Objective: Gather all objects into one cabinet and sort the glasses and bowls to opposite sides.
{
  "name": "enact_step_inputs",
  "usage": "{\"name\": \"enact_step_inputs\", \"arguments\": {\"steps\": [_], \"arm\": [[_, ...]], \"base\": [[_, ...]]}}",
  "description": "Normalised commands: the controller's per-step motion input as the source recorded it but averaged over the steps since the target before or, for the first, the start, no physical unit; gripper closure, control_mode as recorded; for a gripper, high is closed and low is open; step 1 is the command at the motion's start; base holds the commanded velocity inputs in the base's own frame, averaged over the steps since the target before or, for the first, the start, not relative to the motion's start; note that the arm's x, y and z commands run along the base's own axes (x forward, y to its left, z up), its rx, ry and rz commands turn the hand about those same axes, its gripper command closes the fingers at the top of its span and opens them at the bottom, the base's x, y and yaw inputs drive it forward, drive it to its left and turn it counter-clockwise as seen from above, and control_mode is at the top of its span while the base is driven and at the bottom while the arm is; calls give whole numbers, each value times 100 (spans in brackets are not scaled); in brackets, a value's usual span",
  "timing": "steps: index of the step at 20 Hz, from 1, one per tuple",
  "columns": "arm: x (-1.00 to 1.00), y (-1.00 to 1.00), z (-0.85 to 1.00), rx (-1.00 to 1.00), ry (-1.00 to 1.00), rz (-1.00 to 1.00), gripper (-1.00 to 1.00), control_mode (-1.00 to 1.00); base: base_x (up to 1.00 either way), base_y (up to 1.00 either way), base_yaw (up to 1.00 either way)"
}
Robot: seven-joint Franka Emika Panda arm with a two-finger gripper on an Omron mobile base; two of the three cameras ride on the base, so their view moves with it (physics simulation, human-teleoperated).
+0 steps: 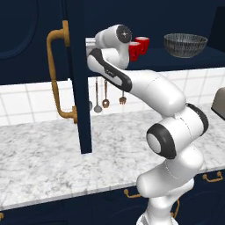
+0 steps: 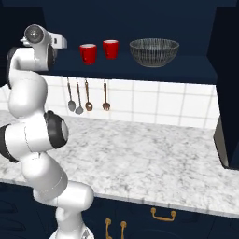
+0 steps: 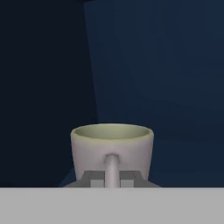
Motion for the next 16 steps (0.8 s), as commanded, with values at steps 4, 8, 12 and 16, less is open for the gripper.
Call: {"name": "enact_step_inputs", "arguments": {"steps": [4, 8, 12, 16], "arm": [[8, 0, -12, 0, -3, 0, 100, -100], [0, 0, -20, 0, -5, 0, 100, -100], [-6, 0, -26, 0, -1, 0, 100, -100], [-11, 0, -8, 0, 0, 0, 100, -100]], "base": [[0, 0, 0], [0, 0, 0], [0, 0, 0], [0, 0, 0]]}}
